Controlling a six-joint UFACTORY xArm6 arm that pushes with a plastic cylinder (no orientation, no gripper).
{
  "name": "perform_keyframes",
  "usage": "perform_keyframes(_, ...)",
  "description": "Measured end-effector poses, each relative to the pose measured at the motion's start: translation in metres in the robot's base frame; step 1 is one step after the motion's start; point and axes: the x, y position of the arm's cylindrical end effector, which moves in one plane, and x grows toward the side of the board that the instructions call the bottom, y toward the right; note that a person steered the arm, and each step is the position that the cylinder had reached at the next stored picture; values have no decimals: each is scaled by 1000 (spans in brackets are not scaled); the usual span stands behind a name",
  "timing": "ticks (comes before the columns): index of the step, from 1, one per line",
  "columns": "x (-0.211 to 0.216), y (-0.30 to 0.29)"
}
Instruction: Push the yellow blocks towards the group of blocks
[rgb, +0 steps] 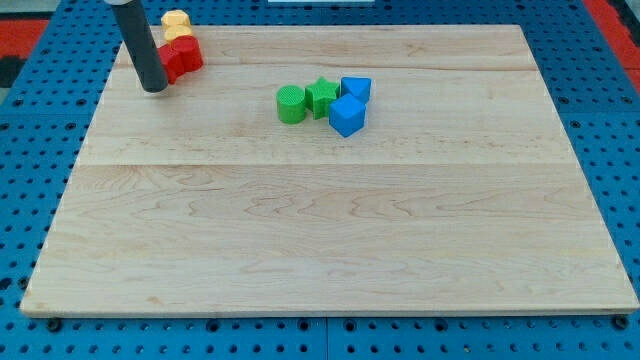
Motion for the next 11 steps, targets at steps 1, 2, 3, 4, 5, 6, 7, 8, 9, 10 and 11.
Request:
perform_keyframes(1, 14, -5)
perform_keyframes(2, 8, 4)
perform_keyframes(3, -4, -81)
perform_keyframes(4, -8, -83)
perform_keyframes(5, -50, -83)
perform_keyframes(6, -92, -83)
perform_keyframes(7, -128, -83)
perform_keyframes(8, -128, -83)
perform_keyframes(9, -127, -57)
perform_keyframes(10, -128, -7)
perform_keyframes(11, -127, 65)
